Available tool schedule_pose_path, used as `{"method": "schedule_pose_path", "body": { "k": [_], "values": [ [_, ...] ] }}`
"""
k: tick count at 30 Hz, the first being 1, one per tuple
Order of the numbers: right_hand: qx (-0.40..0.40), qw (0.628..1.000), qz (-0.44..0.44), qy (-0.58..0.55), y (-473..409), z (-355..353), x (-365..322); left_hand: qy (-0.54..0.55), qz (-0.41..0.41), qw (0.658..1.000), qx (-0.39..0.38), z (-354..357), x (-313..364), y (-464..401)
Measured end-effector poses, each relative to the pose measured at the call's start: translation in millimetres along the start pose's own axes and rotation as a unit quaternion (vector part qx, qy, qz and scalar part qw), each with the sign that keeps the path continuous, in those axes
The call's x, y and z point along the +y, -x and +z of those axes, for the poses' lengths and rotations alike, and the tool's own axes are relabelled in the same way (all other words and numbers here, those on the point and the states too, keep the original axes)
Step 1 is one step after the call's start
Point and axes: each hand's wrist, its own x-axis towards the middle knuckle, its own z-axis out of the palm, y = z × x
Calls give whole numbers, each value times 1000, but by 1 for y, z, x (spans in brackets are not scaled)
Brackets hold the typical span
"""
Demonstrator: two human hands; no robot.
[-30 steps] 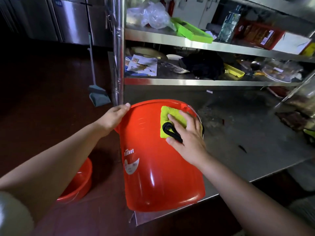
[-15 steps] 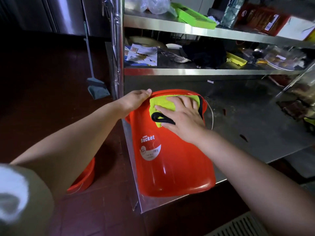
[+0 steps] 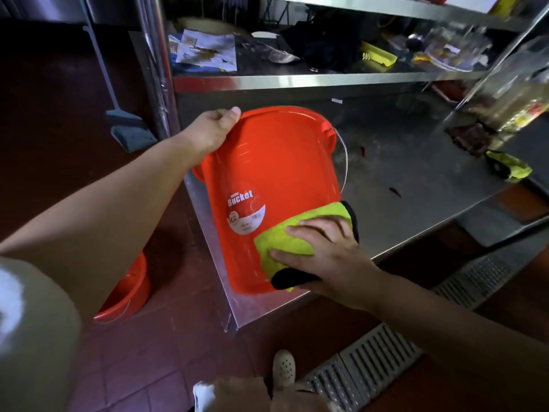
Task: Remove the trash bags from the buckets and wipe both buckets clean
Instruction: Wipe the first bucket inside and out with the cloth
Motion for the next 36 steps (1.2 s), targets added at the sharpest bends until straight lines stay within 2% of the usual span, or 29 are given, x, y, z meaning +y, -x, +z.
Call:
{"method": "schedule_pose_path", "body": {
  "k": [4,8,13,16,19,27,32,36],
  "values": [
    [5,998,-63,26,-42,0,27,0,0,1000,4,-9,-2,6],
    [43,999,-18,4,-109,4,57,30,-5,1000,-4,-7,-4,4],
    [44,997,69,8,-164,8,94,59,-9,998,30,-3,-10,-3],
    [52,995,79,-18,-153,12,92,79,-19,995,66,3,-13,-7],
    [52,997,39,-39,-115,15,78,133,-30,987,90,8,-14,-5],
    [62,990,-56,-112,-15,27,50,134,-48,989,42,0,-9,-2],
    [94,986,-101,-89,-44,31,66,155,-69,985,40,-3,-15,-6],
    [131,987,-17,-87,-103,26,98,207,-63,974,68,1,-19,-10]
  ]
}}
